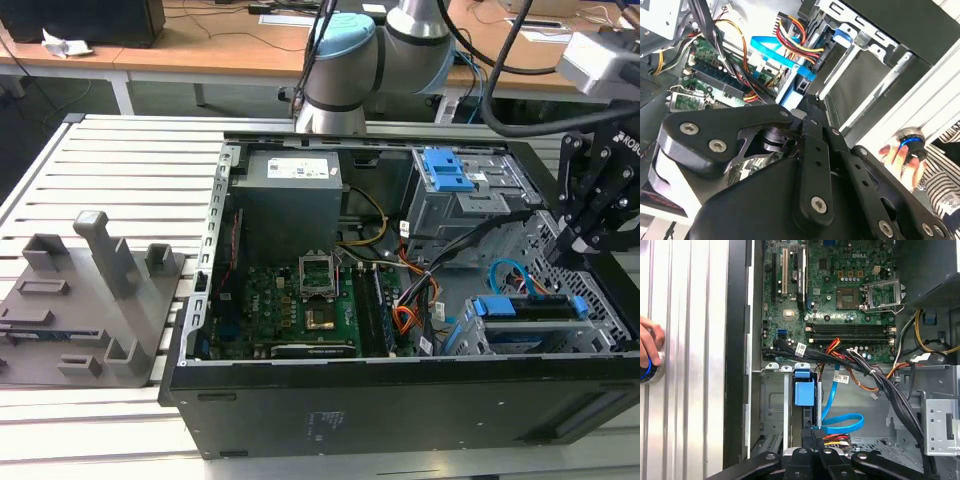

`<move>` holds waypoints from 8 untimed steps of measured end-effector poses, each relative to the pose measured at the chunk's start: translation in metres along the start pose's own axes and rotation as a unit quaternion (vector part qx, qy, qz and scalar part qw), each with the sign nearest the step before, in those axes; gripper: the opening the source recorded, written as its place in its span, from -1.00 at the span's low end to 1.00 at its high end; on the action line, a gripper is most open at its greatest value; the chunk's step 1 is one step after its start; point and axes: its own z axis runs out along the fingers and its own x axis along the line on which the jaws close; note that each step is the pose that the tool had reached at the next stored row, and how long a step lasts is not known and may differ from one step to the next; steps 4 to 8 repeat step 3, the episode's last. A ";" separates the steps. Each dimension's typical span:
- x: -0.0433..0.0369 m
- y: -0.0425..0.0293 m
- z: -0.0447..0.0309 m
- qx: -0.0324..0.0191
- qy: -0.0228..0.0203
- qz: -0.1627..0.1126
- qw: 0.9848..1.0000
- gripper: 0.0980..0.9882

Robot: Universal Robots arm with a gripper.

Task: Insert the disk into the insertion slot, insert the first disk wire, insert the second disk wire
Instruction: 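Insert the second disk wire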

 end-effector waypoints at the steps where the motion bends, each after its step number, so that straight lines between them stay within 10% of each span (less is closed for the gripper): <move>1: 0.0000 0.0000 -0.0001 0.000 0.000 0.000 1.000 -0.98; 8: 0.0000 0.0000 -0.0002 0.000 0.000 0.000 1.000 -0.98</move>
